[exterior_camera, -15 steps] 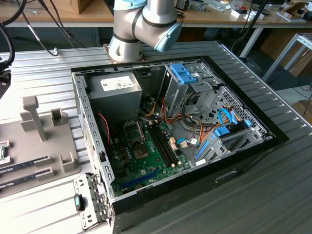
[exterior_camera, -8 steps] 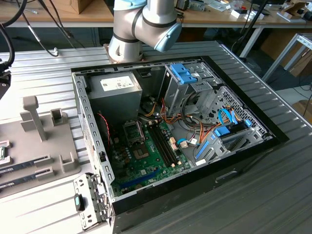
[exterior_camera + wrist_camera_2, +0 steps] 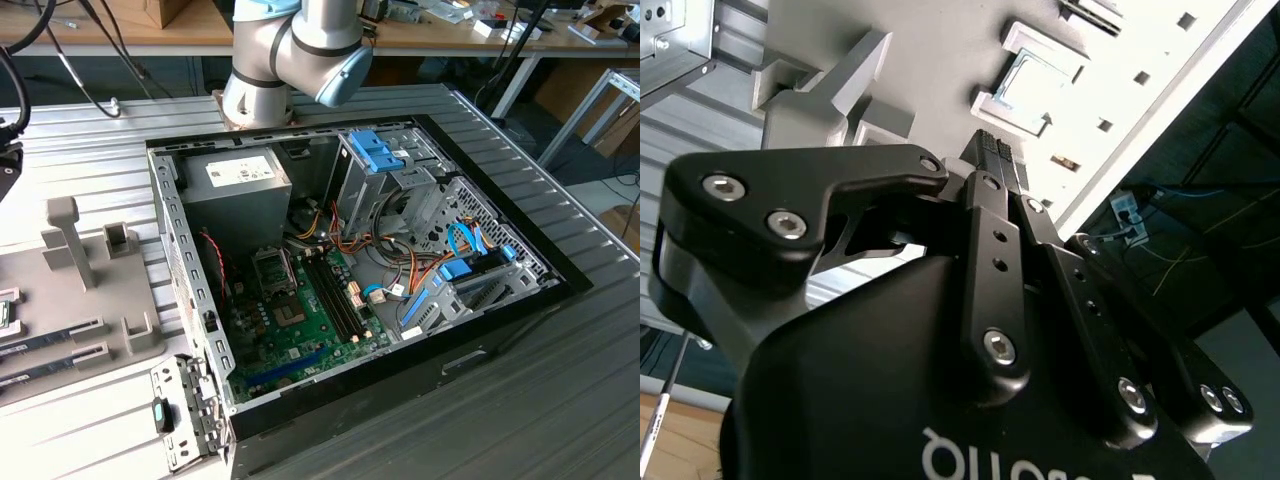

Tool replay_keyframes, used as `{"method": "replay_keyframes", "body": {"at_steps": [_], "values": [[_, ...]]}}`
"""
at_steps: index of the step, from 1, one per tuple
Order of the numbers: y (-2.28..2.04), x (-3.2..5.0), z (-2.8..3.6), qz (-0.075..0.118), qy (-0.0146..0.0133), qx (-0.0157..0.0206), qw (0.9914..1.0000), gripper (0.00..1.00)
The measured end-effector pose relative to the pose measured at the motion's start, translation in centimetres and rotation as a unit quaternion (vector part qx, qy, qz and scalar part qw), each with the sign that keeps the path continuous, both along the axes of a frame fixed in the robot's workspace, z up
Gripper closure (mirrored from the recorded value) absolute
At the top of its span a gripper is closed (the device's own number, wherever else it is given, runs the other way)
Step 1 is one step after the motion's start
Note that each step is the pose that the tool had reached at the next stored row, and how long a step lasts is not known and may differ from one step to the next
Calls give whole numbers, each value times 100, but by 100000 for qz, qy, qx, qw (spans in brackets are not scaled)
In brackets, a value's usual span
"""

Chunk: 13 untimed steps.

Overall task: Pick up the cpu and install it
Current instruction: 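Reach for the cpu, then pick up the cpu and move it towards the insertion slot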

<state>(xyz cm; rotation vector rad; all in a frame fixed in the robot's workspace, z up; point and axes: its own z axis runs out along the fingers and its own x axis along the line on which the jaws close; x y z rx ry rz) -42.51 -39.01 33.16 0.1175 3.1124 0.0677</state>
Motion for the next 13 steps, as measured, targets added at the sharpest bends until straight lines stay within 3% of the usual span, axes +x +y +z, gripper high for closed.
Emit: {"method": "replay_keyframes", "body": {"at_steps": [13], "values": [[4,0,-19,3,5,-2,100000,89]]}}
